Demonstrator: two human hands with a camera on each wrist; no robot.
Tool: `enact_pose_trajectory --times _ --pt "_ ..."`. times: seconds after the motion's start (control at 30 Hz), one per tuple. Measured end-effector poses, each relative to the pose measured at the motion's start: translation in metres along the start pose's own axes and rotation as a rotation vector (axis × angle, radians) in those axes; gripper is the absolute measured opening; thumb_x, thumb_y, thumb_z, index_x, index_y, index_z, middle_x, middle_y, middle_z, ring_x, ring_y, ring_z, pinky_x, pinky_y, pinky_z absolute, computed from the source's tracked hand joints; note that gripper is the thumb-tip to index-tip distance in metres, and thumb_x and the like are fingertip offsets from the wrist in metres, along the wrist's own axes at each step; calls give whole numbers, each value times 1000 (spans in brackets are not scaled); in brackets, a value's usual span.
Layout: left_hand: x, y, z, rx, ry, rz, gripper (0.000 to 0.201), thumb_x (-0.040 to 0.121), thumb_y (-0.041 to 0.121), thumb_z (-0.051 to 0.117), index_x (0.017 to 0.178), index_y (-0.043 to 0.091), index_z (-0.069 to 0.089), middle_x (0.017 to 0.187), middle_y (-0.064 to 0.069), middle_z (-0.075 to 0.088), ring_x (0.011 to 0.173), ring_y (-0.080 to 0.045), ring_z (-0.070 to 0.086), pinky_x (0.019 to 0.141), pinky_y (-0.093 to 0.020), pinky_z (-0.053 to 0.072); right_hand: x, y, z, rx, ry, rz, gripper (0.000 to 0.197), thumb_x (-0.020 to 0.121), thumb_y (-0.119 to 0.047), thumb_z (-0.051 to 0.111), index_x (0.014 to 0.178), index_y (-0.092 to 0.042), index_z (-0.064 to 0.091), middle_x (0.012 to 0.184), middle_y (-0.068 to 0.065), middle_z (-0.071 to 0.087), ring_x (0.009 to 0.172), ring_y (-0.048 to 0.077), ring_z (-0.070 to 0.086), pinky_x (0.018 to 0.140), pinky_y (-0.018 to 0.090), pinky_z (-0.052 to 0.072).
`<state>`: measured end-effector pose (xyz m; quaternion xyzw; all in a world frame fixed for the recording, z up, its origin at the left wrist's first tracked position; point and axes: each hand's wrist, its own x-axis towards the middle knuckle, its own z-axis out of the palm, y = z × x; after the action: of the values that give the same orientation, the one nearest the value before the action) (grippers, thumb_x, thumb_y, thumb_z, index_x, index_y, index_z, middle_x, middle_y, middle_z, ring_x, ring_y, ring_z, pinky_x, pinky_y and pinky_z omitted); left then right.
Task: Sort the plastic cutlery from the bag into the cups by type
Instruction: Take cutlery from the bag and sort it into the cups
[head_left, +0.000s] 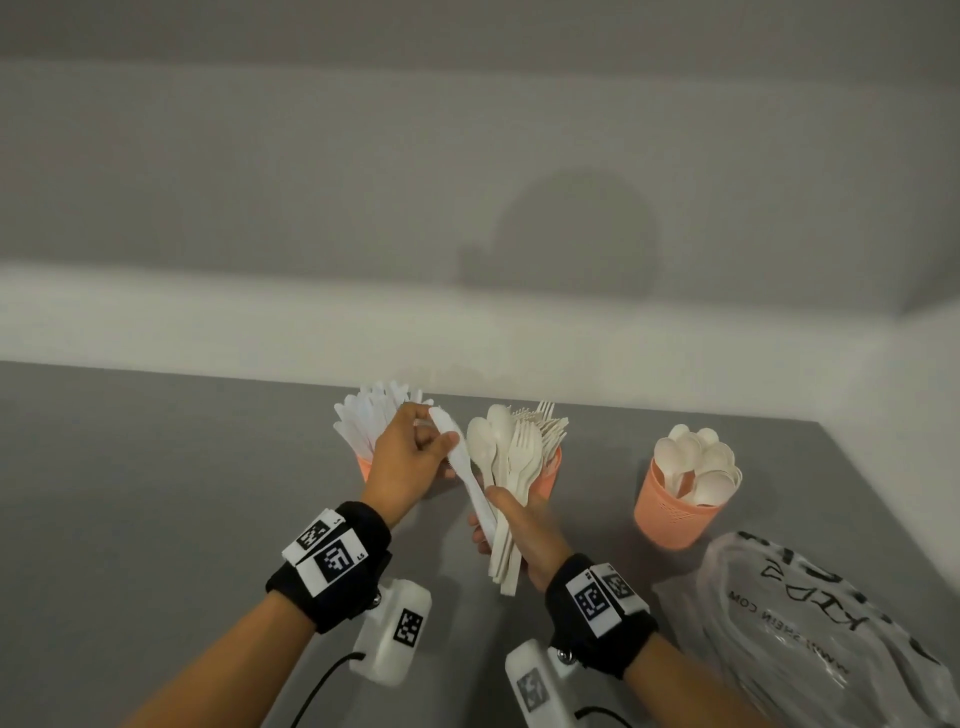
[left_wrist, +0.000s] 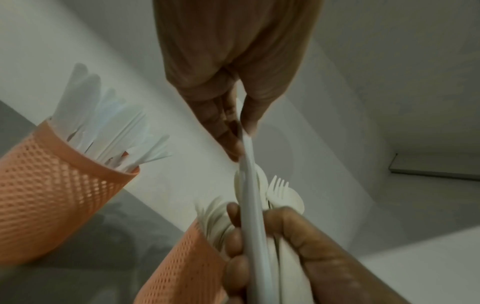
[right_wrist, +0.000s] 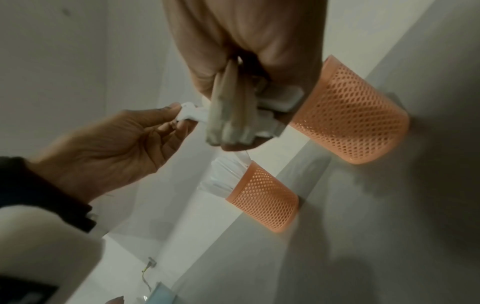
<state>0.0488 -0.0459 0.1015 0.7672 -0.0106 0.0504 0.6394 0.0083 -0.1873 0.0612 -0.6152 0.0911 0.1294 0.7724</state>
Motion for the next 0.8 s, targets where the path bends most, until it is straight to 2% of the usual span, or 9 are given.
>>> enact_pose_trajectory --times 0.1,0.2,0.27,0.33,0.47,0.57,0.7,0.73,0.8 --pt "13 13 -17 5 115 162 32 89 1 55 115 15 45 64 -6 60 58 -15 63 57 -22 56 8 -5 -1 -20 74 -45 10 90 -5 49 89 -11 58 67 9 57 55 20 56 52 30 52" --pt "34 29 -45 57 271 336 36 90 1 54 122 14 46 59 -5 48 61 -17 59 63 -25 58 16 -6 -9 -58 105 -23 10 89 -7 48 94 -3 57 58 5 48 42 12 47 45 25 44" --pt "45 35 -59 136 344 414 34 90 3 53 121 15 47 65 -11 52 64 -17 61 64 -24 58 17 -7 -12 -85 69 -8 12 91 -10 48 96 -4 57 56 3 46 39 9 41 43 22 39" --pt "52 34 -65 234 370 449 33 90 5 53 121 15 47 70 -7 56 62 -10 62 63 -23 55 14 -9 -12 -70 15 5 14 93 -15 48 99 -10 59 56 1 43 38 6 38 41 19 35" --pt "59 12 -62 467 311 506 32 92 6 51 123 13 48 82 -3 58 71 -20 59 70 -29 49 12 -11 -8 -29 -68 23 14 92 -20 54 103 -18 62 54 -2 39 37 3 36 39 17 33" --pt "60 -14 -56 543 240 461 31 92 7 50 123 12 49 85 -4 59 72 -22 59 70 -31 50 10 -10 -9 8 -100 40 11 89 -16 59 99 -18 63 52 -3 39 38 4 36 39 16 33" --pt "59 -42 -47 670 174 368 29 92 10 50 121 12 53 88 -13 65 80 -29 62 70 -37 50 11 -10 -13 64 -165 82 17 91 -9 52 100 -19 63 50 -3 39 35 5 33 37 16 30" --pt "60 -47 -46 736 172 379 29 91 7 52 119 10 56 92 -14 66 86 -31 62 76 -39 48 11 -11 -14 71 -180 89 20 92 -8 50 102 -19 63 50 -2 40 34 5 32 37 16 30" --pt "62 -60 -44 978 168 464 26 81 2 62 107 5 65 95 -18 70 100 -37 63 94 -55 40 11 -12 -15 77 -210 94 23 93 -8 48 107 -19 63 52 -2 41 33 4 32 36 15 31"
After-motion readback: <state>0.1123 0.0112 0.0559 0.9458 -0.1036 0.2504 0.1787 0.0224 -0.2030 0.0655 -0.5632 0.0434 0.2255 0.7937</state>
